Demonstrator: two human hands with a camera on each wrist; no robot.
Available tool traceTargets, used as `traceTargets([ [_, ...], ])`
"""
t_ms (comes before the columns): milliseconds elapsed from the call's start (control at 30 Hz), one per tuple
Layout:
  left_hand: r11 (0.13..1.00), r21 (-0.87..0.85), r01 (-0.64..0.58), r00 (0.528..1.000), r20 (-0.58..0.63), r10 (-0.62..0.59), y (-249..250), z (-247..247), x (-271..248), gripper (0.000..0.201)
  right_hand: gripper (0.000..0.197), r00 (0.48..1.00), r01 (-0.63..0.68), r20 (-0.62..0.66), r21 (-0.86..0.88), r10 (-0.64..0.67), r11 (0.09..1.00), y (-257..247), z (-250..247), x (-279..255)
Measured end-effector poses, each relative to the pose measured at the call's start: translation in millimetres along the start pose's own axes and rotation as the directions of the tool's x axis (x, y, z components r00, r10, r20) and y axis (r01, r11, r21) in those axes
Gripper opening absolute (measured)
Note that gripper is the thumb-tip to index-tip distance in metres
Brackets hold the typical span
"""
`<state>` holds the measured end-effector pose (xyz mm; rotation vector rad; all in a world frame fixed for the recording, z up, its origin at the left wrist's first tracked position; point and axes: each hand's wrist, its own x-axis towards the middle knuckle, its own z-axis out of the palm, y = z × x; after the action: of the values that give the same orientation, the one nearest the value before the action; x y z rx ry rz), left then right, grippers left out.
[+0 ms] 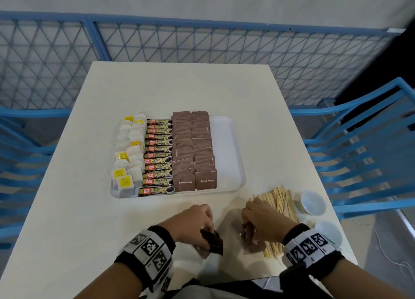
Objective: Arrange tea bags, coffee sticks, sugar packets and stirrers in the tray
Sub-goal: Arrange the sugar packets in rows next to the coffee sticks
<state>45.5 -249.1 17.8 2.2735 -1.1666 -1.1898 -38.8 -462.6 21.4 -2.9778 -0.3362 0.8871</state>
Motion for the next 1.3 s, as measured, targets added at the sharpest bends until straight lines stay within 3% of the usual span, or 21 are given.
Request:
traceTargets([
  [100,0.983,0.179,-0.032,0.998,0.051,0.023,3.9,10.9,5.6,0.03,0.03,1.0,0.019,0.006,0.013,-0.019,1.0,-6.3,-3.2,3.8],
  [200,0.99,0.144,-0.012,0.999,0.052,0.005,1.9,14.7,9.4,0.031,0.027,1.0,0.008,-0.02,0.092,-0.006,0.996,-11.4,-7.6,7.4],
  [267,0.995,0.099,-0.001,0.998,0.061,-0.005,0.5,14.1,9.0,0.03,0.022,0.998,-0.019,-0.058,0.262,0.035,0.965,-12.6,-11.2,9.4],
  [367,1.0,-0.027,-0.012,1.0,-0.025,0.012,-7.1,11.2,3.1,0.02,0.025,0.988,-0.055,-0.09,0.563,0.127,0.825,-11.4,-15.3,13.4],
  [433,0.971,-0.236,0.019,0.994,-0.096,-0.043,-17.7,6.7,-4.8,0.022,0.026,0.976,-0.048,-0.119,0.704,0.185,0.708,-10.1,-16.7,16.7],
  [500,0.868,-0.493,0.059,0.982,-0.127,-0.139,-28.9,-1.2,-14.8,0.028,0.028,0.965,-0.012,-0.15,0.795,0.216,0.606,-11.0,-20.2,20.7],
  [600,0.631,-0.771,0.08,0.955,-0.122,-0.27,-40.4,-14.4,-27.5,0.031,0.03,0.971,0.067,-0.156,0.905,0.182,0.421,-19.7,-33.6,27.5],
  [667,0.479,-0.875,0.074,0.944,-0.093,-0.317,-44.1,-23.2,-33.7,0.028,0.029,0.984,0.101,-0.139,0.948,0.11,0.302,-29.5,-45.7,32.3],
  [767,0.216,-0.976,0.0,0.924,-0.082,-0.374,-43.0,-31.4,-35.7,0.026,0.029,0.99,0.141,-0.136,0.966,-0.035,0.215,-47.9,-60.7,41.4],
  [900,-0.032,-0.995,-0.097,0.919,-0.077,-0.386,-32.7,-36.7,-38.3,0.027,0.029,0.978,0.196,-0.174,0.954,-0.114,0.225,-71.2,-74.6,57.5],
  [1100,-0.213,-0.959,-0.188,0.884,-0.071,-0.462,-29.4,-42.2,-50.9,0.026,0.034,0.97,0.242,-0.238,0.948,-0.045,0.208,-85.2,-86.6,75.6],
  [1200,-0.289,-0.931,-0.222,0.889,-0.071,-0.453,-30.0,-44.2,-55.4,0.027,0.036,0.97,0.242,-0.245,0.95,-0.012,0.197,-90.1,-89.9,82.6],
  [1300,-0.339,-0.903,-0.263,0.897,-0.1,-0.43,-29.8,-48.7,-60.5,0.026,0.041,0.96,0.258,-0.278,0.927,0.037,0.274,-91.4,-93.8,87.9],
])
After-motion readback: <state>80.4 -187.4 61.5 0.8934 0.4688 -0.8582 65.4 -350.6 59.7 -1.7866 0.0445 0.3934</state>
